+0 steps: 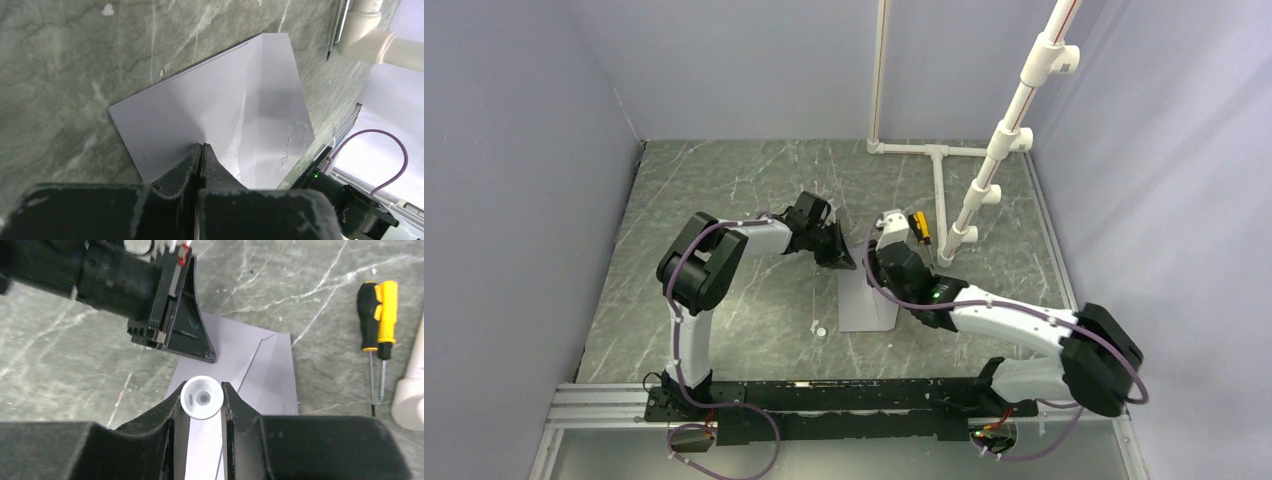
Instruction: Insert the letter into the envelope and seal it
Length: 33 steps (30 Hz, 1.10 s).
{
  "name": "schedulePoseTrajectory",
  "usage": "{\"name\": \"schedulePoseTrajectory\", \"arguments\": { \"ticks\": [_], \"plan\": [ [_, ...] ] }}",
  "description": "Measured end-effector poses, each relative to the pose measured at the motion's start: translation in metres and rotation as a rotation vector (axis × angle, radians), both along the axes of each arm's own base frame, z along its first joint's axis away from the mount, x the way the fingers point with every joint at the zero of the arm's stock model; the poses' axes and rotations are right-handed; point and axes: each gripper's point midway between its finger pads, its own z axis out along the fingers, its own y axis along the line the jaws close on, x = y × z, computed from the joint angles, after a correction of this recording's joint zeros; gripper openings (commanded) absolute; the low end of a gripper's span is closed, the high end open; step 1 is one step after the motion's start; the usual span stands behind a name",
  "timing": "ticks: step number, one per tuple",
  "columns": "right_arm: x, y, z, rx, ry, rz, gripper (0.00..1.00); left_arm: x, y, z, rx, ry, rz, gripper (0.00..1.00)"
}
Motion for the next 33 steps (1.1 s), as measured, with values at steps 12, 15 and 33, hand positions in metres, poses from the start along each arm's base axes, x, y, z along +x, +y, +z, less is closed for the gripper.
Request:
{"name": "schedulePoseTrajectory", "arguments": {
  "ticks": [12,15,33],
  "plan": [
    [-0.026,-0.046,0.008,0.023,0.183,-0.077,0.00,-0.007,0.019,0.071,0.030,-0.127,0.001,0.45],
    [-0.033,-0.060,-0.001,-0.003,0.257,-0.113,0.00,-0.014,0.031,0.095,0.032,-0.201,0.025,0.54],
    [-0.053,-0.132,-0.036,-0.214,0.478,-0.326,0.00,-0.068,0.168,0.107,0.295,-0.420,0.433,0.74]
  ]
}}
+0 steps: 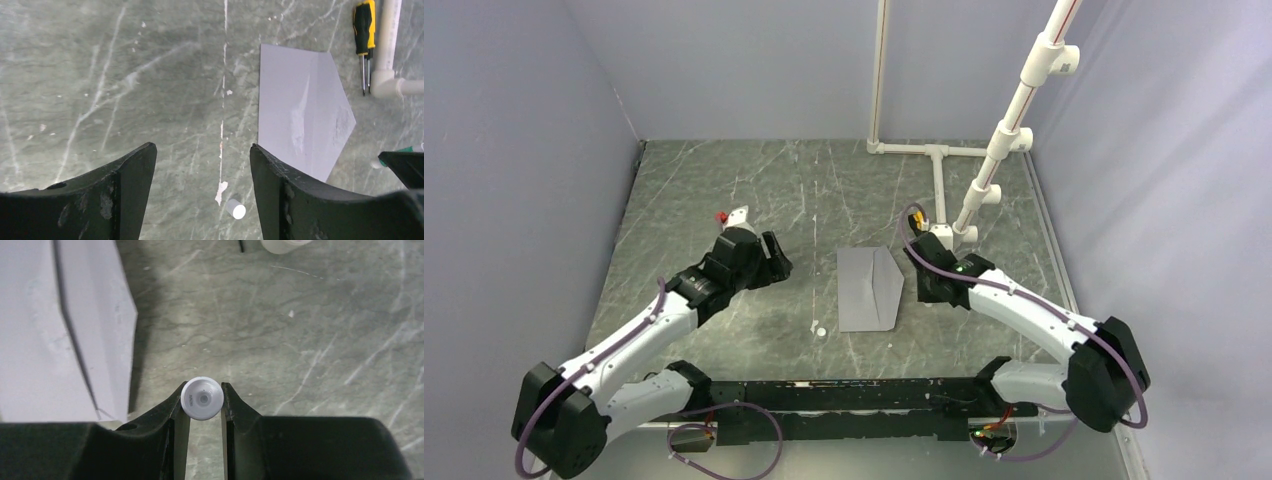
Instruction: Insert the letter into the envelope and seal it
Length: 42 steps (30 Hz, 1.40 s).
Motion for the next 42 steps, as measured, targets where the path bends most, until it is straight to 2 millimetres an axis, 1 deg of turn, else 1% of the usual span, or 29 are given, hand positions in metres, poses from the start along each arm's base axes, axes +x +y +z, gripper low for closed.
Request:
{"name": "schedulePoseTrajectory", "arguments": {
  "ticks": [3,5,9,13,17,19,26,28,31,36,37,40,42],
  "plan": [
    [0.002,-0.012,-0.005,-0.058,0.029,-0.034,0.00,0.000,0.012,0.005,0.019,-0.035,0.044,0.74],
    [0.006,-0.017,-0.003,-0.097,0.038,-0.053,0.00,0.001,0.017,0.008,0.026,-0.054,0.064,0.74],
    [0.018,-0.025,0.003,-0.206,0.064,-0.082,0.04,0.003,0.022,0.011,0.041,-0.075,0.087,0.74],
    [0.029,-0.034,0.001,-0.334,0.098,-0.085,0.07,0.005,0.024,0.006,0.067,-0.067,0.085,0.74],
    [0.028,-0.047,-0.010,-0.461,0.170,-0.060,0.10,0.005,0.024,-0.003,0.093,-0.044,0.077,0.74],
    [0.029,-0.050,-0.016,-0.502,0.203,-0.041,0.13,0.005,0.024,-0.004,0.098,-0.043,0.073,0.74],
    [0.045,-0.047,-0.039,-0.592,0.289,0.048,0.18,0.005,0.023,-0.004,0.106,-0.046,0.056,0.74],
    [0.048,-0.046,-0.046,-0.601,0.307,0.069,0.24,0.005,0.022,-0.004,0.103,-0.046,0.053,0.74],
    [0.052,-0.046,-0.055,-0.610,0.332,0.096,0.37,0.004,0.021,-0.004,0.098,-0.044,0.048,0.74],
    [0.055,-0.044,-0.058,-0.611,0.344,0.129,0.52,0.004,0.020,-0.004,0.095,-0.043,0.043,0.74],
    [0.055,-0.044,-0.057,-0.612,0.344,0.136,0.53,0.004,0.020,-0.004,0.094,-0.042,0.042,0.75],
    [0.057,-0.042,-0.055,-0.604,0.341,0.149,0.54,0.003,0.019,-0.004,0.089,-0.041,0.035,0.74],
    [0.057,-0.039,-0.054,-0.584,0.337,0.151,0.51,0.003,0.017,-0.004,0.083,-0.037,0.027,0.74]
  ]
}}
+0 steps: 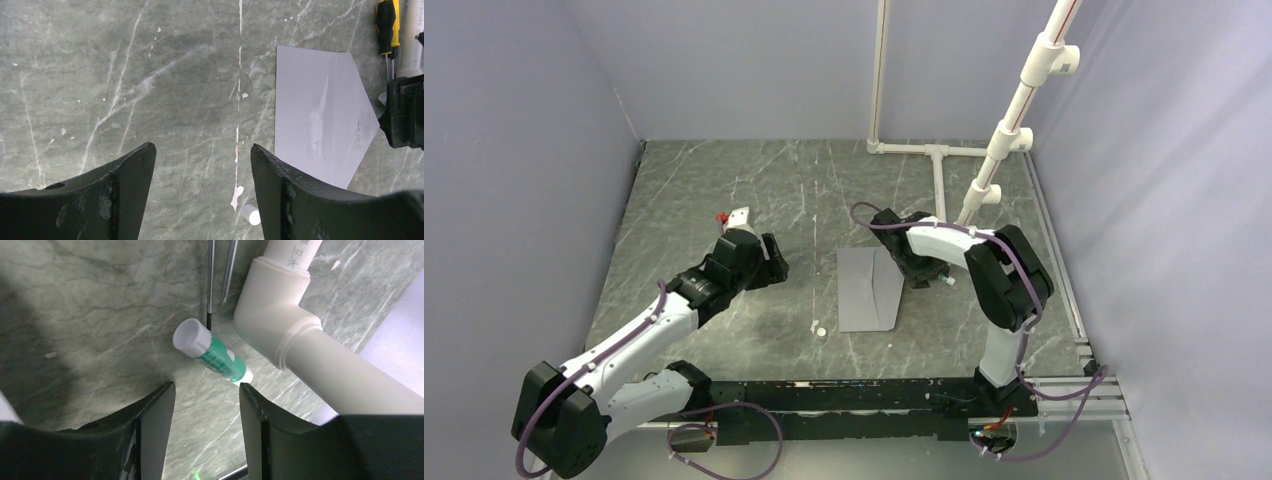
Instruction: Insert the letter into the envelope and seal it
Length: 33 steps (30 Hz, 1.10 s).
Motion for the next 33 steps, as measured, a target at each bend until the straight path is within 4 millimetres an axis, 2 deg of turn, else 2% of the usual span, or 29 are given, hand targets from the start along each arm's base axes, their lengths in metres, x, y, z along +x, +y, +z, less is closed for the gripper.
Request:
{"name": "schedulePoseTrajectory", "arguments": {
  "ticks": [2,5,9,11,13,17,21,25,28,31,33],
  "plan": [
    [0.001,0.004,0.002,0.029,-0.010,-0.002,0.46,-0.001,-0.002,-0.002,-0.005,0.009,-0.011,0.69],
    [0.005,0.014,0.017,0.120,-0.064,-0.016,0.38,-0.002,-0.011,-0.006,-0.025,0.031,-0.045,0.56],
    [0.008,0.026,0.048,0.290,-0.189,-0.045,0.29,-0.003,-0.034,-0.014,-0.086,0.073,-0.129,0.39],
    [0.005,0.028,0.056,0.353,-0.234,-0.064,0.22,-0.002,-0.050,-0.019,-0.129,0.100,-0.186,0.32],
    [0.000,0.027,0.052,0.382,-0.245,-0.088,0.16,0.001,-0.069,-0.027,-0.175,0.135,-0.240,0.25],
    [-0.021,0.023,0.026,0.422,-0.215,-0.152,0.07,0.008,-0.105,-0.042,-0.251,0.209,-0.337,0.19],
    [-0.037,0.027,0.007,0.510,-0.206,-0.200,0.06,0.014,-0.139,-0.050,-0.299,0.248,-0.413,0.16],
    [-0.038,0.043,0.000,0.655,-0.237,-0.230,0.06,0.017,-0.166,-0.063,-0.326,0.281,-0.454,0.13],
    [-0.033,0.057,-0.001,0.755,-0.254,-0.233,0.06,0.013,-0.176,-0.081,-0.334,0.329,-0.449,0.09],
    [-0.029,0.070,-0.001,0.835,-0.254,-0.220,0.06,0.005,-0.177,-0.102,-0.312,0.390,-0.421,0.07],
    [-0.027,0.079,0.001,0.885,-0.255,-0.200,0.08,0.004,-0.179,-0.103,-0.310,0.399,-0.405,0.06]
  ]
}}
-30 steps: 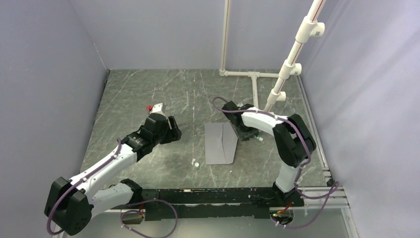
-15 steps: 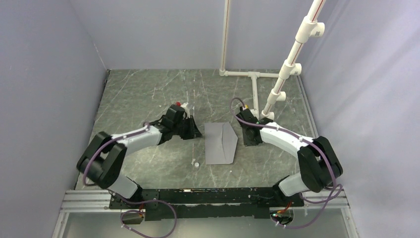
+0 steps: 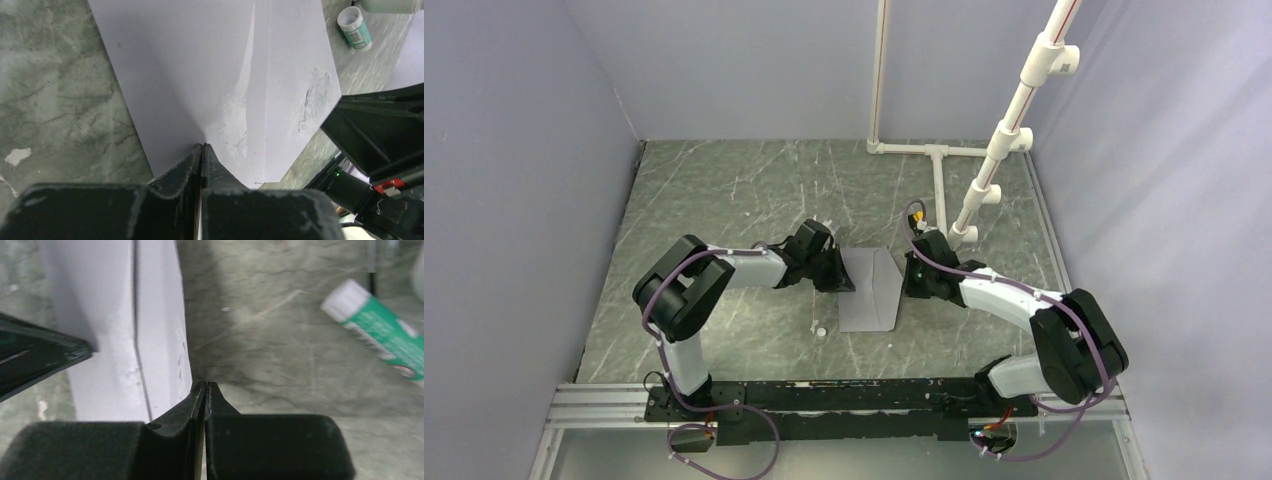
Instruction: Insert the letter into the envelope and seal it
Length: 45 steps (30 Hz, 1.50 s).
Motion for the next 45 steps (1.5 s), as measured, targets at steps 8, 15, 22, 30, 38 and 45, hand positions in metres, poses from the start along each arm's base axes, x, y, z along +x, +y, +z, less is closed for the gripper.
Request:
{"name": "schedulePoseTrajectory", "arguments": {
  "ticks": [8,15,22,30,38,45],
  "plan": [
    [0.003,0.033,0.014,0.185,-0.069,0.103,0.14,0.000,-0.003,-0.001,0.038,0.014,0.058,0.04],
    [0.008,0.052,0.023,0.271,-0.109,0.167,0.15,0.001,-0.003,-0.002,0.038,0.030,0.083,0.04],
    [0.005,0.057,0.002,0.274,-0.052,0.192,0.13,0.001,-0.003,-0.001,0.037,0.032,0.086,0.02],
    [0.006,0.061,-0.004,0.281,-0.038,0.205,0.14,0.001,-0.003,-0.001,0.036,0.032,0.086,0.02],
    [0.010,0.071,-0.006,0.194,-0.040,0.239,0.16,0.000,-0.003,-0.001,0.035,0.032,0.085,0.02],
    [0.013,0.083,-0.008,-0.016,-0.044,0.249,0.21,-0.004,-0.006,0.002,0.031,0.030,0.036,0.04]
  ]
}}
